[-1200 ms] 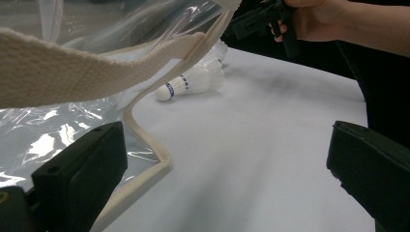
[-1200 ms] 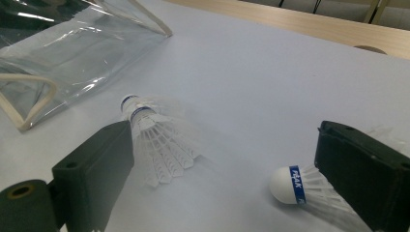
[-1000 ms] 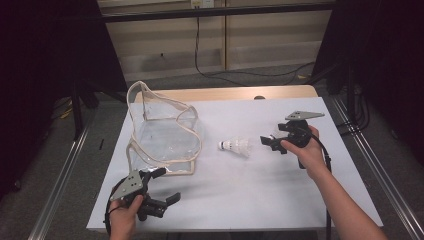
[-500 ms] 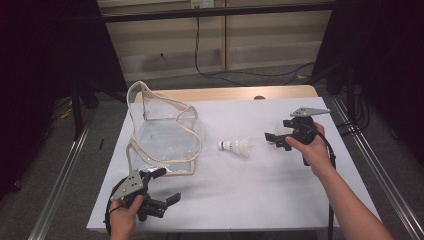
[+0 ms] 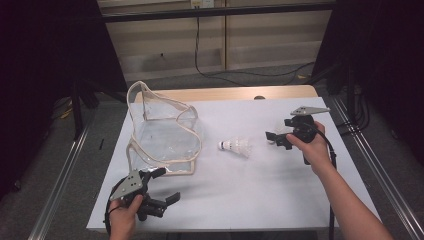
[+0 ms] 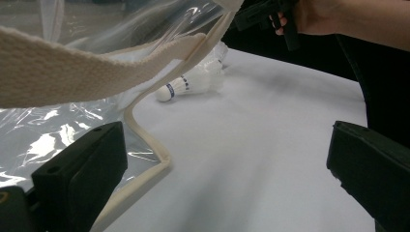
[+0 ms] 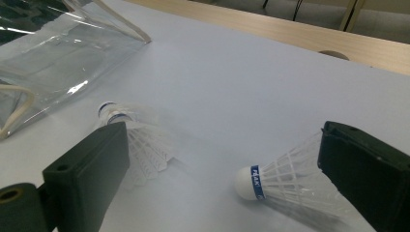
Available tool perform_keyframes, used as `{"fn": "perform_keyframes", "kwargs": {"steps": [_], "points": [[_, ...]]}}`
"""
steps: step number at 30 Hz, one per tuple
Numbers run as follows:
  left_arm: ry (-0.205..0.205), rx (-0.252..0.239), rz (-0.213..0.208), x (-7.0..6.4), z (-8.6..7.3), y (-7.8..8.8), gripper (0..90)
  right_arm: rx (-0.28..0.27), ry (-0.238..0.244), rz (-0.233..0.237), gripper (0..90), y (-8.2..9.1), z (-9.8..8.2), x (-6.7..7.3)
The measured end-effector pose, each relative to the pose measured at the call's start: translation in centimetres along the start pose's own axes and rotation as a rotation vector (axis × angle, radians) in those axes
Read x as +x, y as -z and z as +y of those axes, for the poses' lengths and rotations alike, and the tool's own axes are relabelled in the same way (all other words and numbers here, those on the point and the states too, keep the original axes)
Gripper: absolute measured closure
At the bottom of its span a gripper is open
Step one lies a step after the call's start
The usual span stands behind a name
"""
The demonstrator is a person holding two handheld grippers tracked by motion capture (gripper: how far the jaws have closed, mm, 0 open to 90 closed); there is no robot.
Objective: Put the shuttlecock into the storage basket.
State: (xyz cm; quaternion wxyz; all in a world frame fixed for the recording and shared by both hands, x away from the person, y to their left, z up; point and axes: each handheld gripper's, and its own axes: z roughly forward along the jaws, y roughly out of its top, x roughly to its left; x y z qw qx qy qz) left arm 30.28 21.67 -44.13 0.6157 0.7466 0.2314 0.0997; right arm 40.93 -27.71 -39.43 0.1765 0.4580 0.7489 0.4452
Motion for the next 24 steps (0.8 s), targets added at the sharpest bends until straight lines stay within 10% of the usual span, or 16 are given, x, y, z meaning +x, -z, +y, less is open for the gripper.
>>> {"fn": "perform_keyframes", "kwargs": {"steps": [24], "points": [[0.009, -0.001, 0.001, 0.0, -0.1, 0.0, 0.9, -0.004, -0.026, -0.068, 3.9, 1.5, 0.3, -2.8]]}}
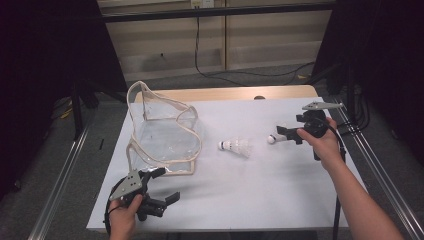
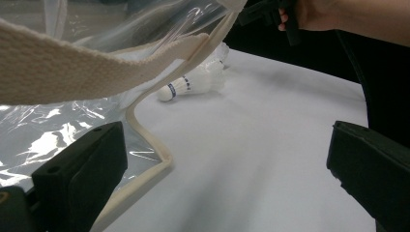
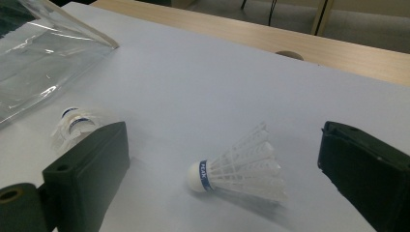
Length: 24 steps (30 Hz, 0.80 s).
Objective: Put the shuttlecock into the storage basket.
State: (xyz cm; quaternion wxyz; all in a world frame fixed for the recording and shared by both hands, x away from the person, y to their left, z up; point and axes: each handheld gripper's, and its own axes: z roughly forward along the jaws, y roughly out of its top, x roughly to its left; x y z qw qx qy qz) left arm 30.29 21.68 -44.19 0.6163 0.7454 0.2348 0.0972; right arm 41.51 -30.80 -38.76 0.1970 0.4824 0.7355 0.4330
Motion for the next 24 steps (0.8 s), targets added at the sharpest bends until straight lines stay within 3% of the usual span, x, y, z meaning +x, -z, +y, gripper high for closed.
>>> {"fn": "perform_keyframes", "kwargs": {"steps": [13, 18, 24], "points": [[0.002, 0.001, 0.002, 0.1, -0.1, 0.0, 0.9, 0.02, -0.008, -0.037, 3.9, -0.2, -0.3, -1.1], [0.001, 0.003, -0.003, 0.0, 0.0, -0.1, 0.9, 0.021, -0.033, -0.049, 3.9, -0.3, -0.5, -1.8], [0.001, 0.004, -0.002, 0.0, -0.1, -0.1, 0.9, 0.029, -0.043, -0.042, 3.9, -1.1, -0.7, -1.9]]}}
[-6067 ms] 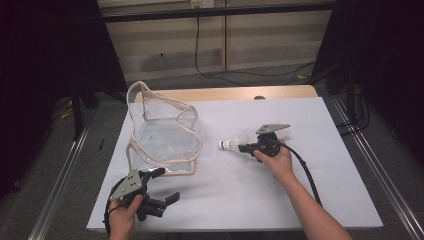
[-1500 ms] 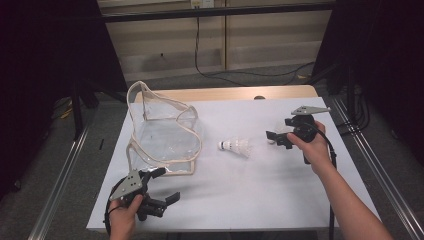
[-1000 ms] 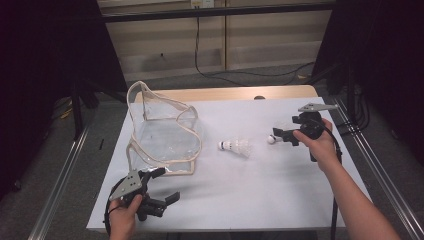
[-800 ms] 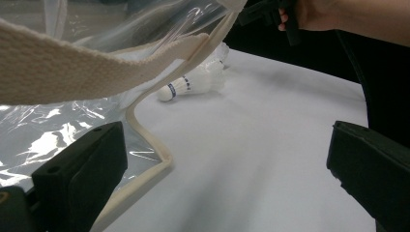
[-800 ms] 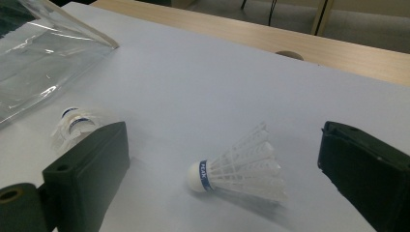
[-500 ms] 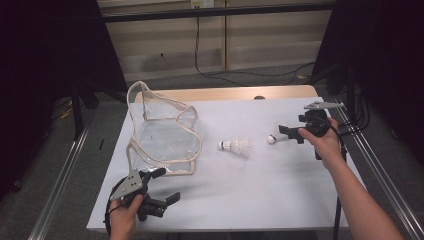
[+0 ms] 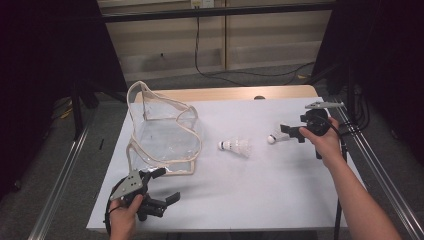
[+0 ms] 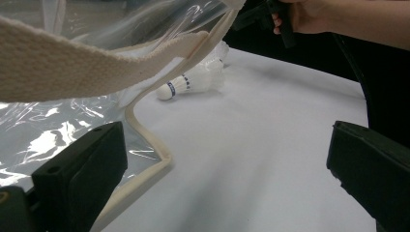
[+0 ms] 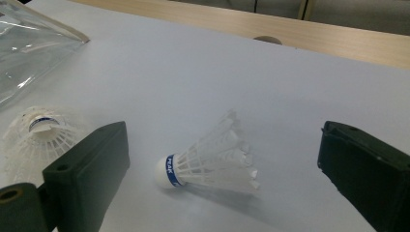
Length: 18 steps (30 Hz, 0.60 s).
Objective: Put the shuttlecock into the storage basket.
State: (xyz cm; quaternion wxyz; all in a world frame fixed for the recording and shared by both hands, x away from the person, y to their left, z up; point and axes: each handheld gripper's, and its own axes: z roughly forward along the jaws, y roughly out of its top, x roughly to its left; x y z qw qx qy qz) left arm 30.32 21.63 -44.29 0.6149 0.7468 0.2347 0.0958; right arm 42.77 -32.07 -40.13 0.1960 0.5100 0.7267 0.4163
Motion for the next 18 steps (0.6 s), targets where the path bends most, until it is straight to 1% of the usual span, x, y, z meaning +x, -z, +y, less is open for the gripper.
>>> {"fn": "perform_keyframes", "kwargs": {"steps": [3, 6, 18], "points": [[0.0, 0.0, 0.001, 0.0, 0.0, 0.0, 0.8, 0.004, 0.009, -0.002, 4.0, -0.4, 0.0, 0.1], [-0.001, 0.002, 0.003, 0.1, 0.0, 0.1, 0.9, 0.003, 0.006, 0.002, 4.1, -0.6, 0.0, 0.1], [-0.001, 0.005, 0.001, 0.1, 0.0, 0.0, 0.9, 0.006, -0.006, -0.012, 4.5, -1.4, -0.2, -0.4]]}}
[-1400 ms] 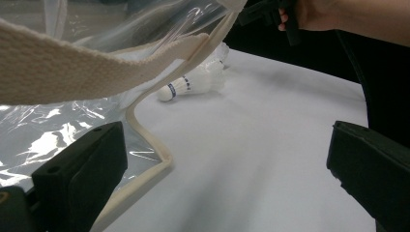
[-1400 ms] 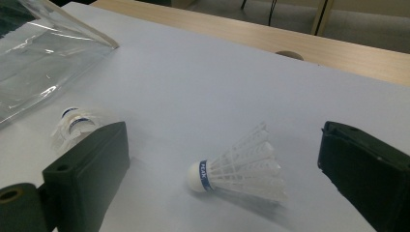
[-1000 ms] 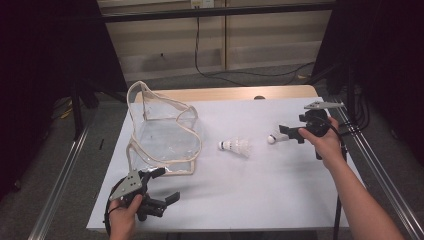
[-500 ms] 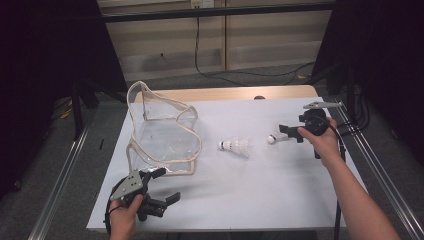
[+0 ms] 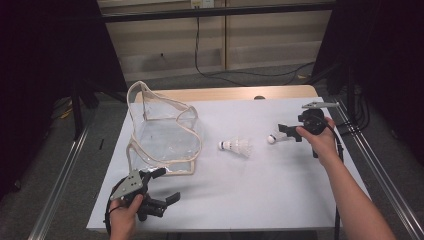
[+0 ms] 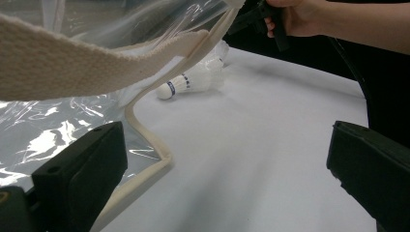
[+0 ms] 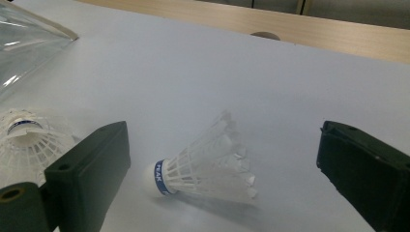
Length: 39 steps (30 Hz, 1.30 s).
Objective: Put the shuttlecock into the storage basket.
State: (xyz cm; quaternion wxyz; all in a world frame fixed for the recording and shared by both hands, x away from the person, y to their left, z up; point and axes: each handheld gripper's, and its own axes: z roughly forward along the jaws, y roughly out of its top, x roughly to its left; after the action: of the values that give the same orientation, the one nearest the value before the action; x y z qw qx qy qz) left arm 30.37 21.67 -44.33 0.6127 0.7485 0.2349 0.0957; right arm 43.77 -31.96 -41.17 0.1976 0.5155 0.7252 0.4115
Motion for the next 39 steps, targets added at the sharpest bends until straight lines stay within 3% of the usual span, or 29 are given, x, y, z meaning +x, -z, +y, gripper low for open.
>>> {"fn": "perform_keyframes", "kwargs": {"steps": [31, 39], "points": [[-0.007, 0.003, -0.001, -0.1, 0.0, -0.1, 0.8, 0.02, -0.015, 0.001, 7.5, -1.3, -0.4, -0.2], [-0.006, 0.003, 0.0, 0.0, 0.0, 0.0, 0.9, 0.055, -0.032, 0.012, 10.3, -2.2, -0.9, -0.2]]}}
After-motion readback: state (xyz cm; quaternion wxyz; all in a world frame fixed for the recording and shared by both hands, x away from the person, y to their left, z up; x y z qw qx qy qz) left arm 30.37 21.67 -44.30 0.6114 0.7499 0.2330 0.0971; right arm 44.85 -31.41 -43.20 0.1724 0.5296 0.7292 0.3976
